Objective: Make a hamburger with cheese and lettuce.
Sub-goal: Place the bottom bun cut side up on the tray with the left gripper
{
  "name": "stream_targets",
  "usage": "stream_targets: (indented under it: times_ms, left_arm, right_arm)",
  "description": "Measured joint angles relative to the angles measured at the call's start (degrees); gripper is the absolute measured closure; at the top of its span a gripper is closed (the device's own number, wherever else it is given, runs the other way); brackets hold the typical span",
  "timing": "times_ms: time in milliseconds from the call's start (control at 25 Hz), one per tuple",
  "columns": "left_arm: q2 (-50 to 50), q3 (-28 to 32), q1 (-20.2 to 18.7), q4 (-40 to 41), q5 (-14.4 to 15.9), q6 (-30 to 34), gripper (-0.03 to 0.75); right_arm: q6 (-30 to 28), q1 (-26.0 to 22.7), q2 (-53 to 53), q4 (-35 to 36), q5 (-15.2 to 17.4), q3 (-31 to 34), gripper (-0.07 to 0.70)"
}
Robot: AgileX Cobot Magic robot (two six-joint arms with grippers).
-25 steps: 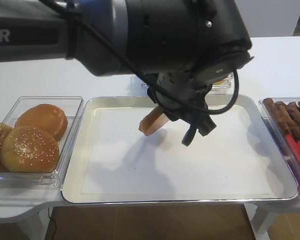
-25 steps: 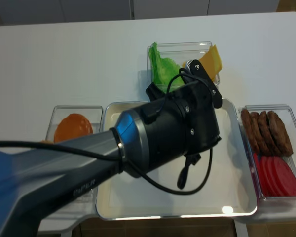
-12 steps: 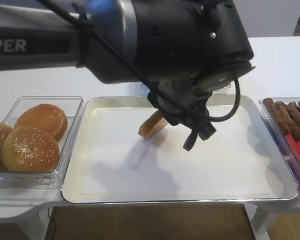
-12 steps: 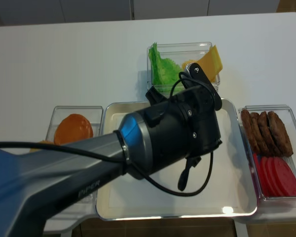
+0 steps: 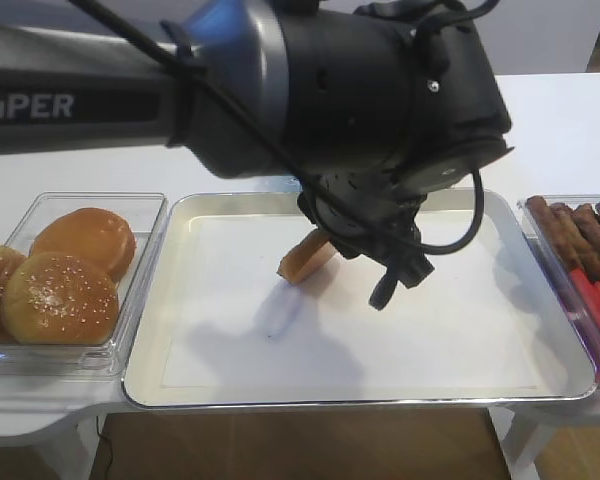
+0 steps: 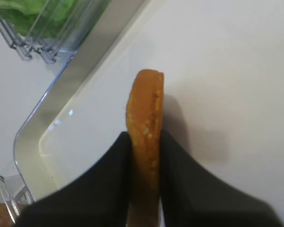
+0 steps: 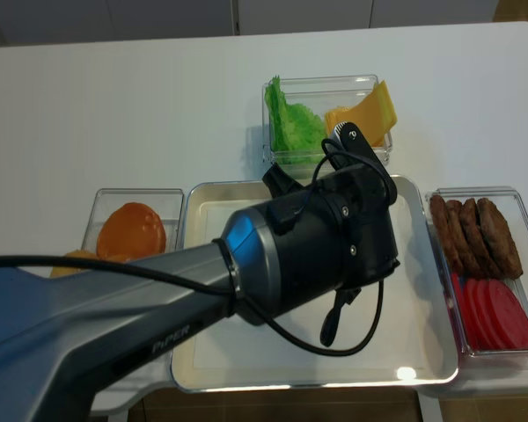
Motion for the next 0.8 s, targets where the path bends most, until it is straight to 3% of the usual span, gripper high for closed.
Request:
stream_targets:
  times_ms: [160, 600, 800]
  left_arm:
    - [0.0, 0.0, 0.0, 0.0, 0.2, 0.0, 0.587]
    - [0.1, 0.0, 0.0, -0.5, 0.4, 0.0, 0.444]
    - [0.1, 0.0, 0.0, -1.5, 0.4, 0.0, 0.426]
  right_arm:
    - [0.0, 0.0, 0.0, 0.0, 0.0, 0.0, 0.479]
    - [0.0, 0.0, 0.0, 0.0, 0.0, 0.0, 0.479]
    - [0.0, 0.0, 0.0, 0.0, 0.0, 0.0, 0.479]
